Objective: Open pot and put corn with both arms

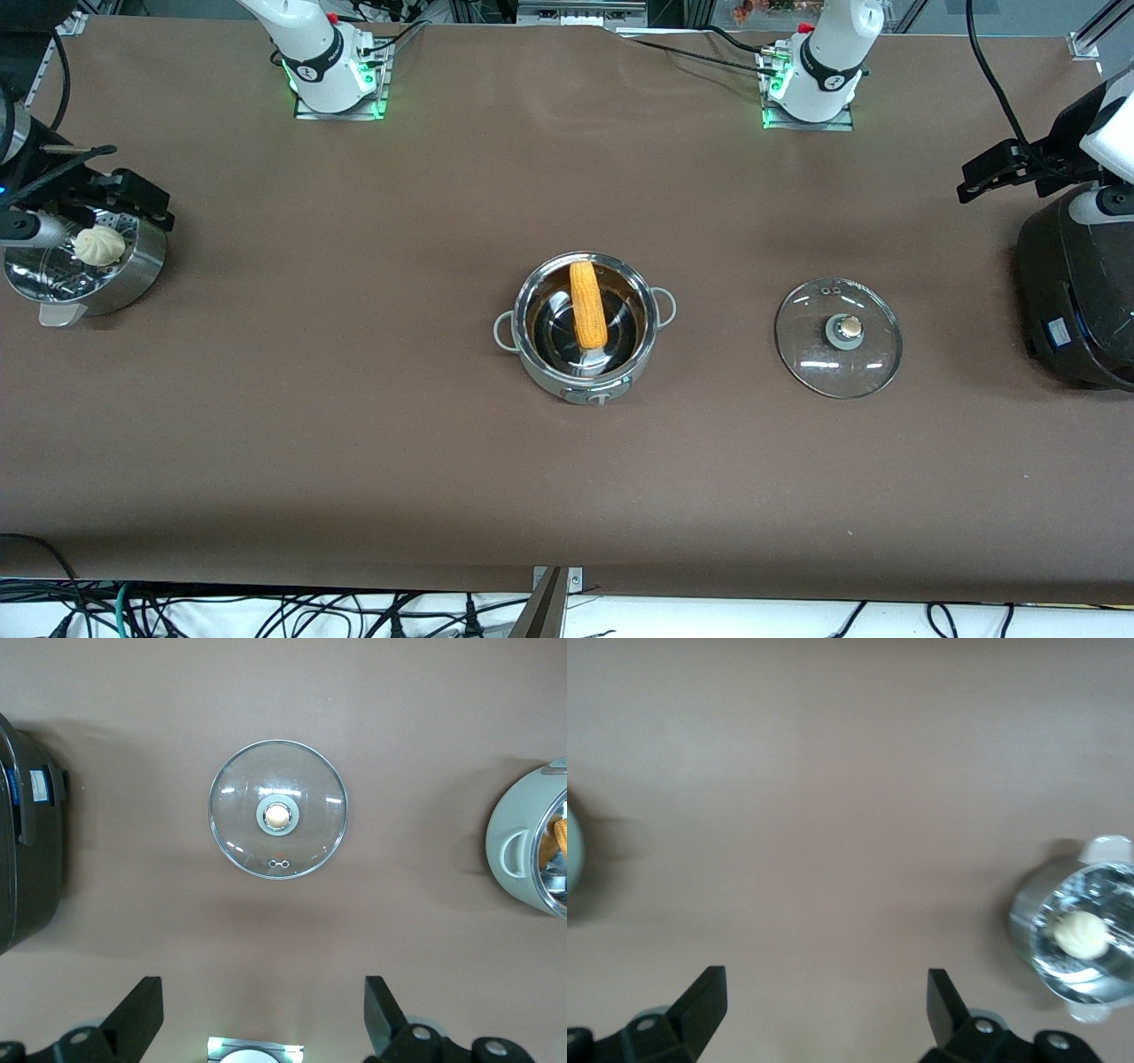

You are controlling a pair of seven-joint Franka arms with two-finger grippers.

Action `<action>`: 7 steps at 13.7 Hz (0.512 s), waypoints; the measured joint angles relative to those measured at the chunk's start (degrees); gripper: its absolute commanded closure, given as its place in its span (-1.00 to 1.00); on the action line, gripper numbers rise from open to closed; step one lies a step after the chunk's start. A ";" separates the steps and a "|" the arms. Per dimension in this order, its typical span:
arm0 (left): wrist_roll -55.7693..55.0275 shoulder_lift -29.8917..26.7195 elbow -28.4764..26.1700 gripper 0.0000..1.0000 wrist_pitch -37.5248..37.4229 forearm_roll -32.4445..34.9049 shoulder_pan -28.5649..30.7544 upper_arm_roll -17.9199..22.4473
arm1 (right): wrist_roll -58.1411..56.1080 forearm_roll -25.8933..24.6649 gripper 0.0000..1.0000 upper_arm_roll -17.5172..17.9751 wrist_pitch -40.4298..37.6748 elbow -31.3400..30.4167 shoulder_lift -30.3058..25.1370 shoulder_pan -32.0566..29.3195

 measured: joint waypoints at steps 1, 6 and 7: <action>0.00 0.00 0.00 -1.00 -0.09 0.00 0.00 0.00 | 0.01 -0.60 -1.00 0.08 -0.42 0.03 -0.06 0.29; 0.00 0.00 0.00 -1.00 -0.88 0.00 0.08 0.00 | 0.09 -1.27 -1.00 3.32 -1.21 -0.07 0.42 -3.62; 0.00 0.00 0.00 -1.00 -0.97 0.00 0.08 0.00 | 0.09 -1.27 -1.00 3.73 -1.21 -0.09 1.09 -4.03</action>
